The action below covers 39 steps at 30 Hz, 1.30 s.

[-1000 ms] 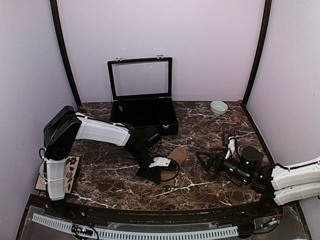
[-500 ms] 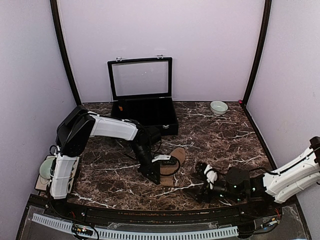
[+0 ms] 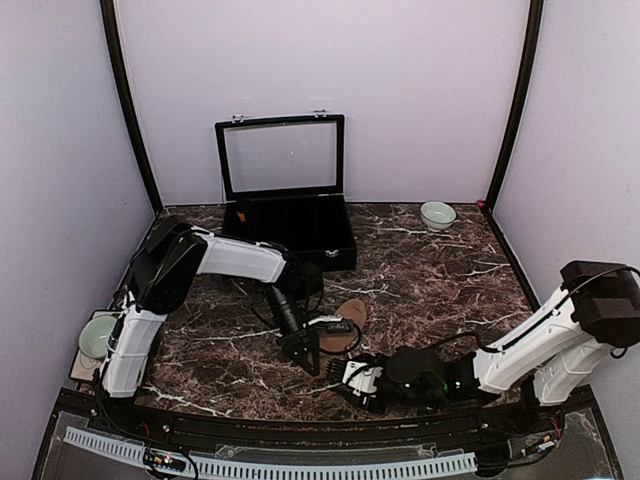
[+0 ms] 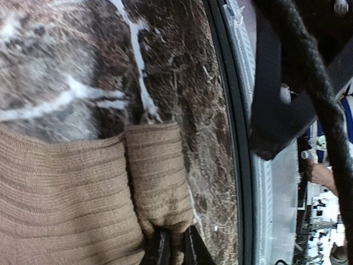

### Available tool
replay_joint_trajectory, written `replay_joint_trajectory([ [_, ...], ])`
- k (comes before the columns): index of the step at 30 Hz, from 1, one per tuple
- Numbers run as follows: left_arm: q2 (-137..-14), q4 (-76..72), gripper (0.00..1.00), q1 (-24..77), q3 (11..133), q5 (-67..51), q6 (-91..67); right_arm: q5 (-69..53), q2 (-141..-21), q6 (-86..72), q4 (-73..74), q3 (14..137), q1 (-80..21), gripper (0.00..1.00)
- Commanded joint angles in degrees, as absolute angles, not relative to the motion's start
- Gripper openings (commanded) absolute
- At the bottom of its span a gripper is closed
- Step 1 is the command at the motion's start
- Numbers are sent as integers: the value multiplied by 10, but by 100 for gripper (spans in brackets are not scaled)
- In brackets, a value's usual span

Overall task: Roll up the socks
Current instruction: Roll the sock at the center of the board.

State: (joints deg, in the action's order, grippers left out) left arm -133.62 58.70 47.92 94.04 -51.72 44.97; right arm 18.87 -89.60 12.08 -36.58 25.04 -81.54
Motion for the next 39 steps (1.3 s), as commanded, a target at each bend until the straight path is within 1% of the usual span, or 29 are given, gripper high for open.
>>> replay_joint_trajectory([
  [1,-1402,623,13,489,899,-392,468,153,-946,169,-400,279,-809,48],
  [6,-1401,626,15,488,903,-387,470,101,-979,161,-426,297,-777,39],
  [8,-1401,624,16,488,903,-389,469,75,-989,155,-431,302,-763,39],
  [13,-1401,620,16,488,899,-388,469,60,-1018,155,-430,316,-751,36],
  [17,-1400,615,17,488,896,-382,468,45,-1031,146,-409,318,-749,26],
  [21,-1392,607,21,488,897,-379,469,42,-1039,132,-406,313,-748,19],
  [23,-1378,589,23,488,892,-372,466,42,-1044,127,-401,316,-746,14],
  [25,-1357,566,26,488,882,-359,459,38,-1053,120,-399,319,-742,7],
  [28,-1319,539,32,484,869,-352,443,27,-1066,100,-391,324,-735,0],
  [30,-1283,514,46,477,851,-357,424,8,-1068,84,-387,324,-731,0],
  [31,-1264,494,48,473,838,-354,413,-3,-1067,79,-382,324,-729,0],
  [34,-1196,432,49,462,788,-335,387,-25,-1057,61,-347,332,-727,0],
  [39,-1078,321,50,453,702,-271,367,-55,-1045,21,-286,344,-727,0],
])
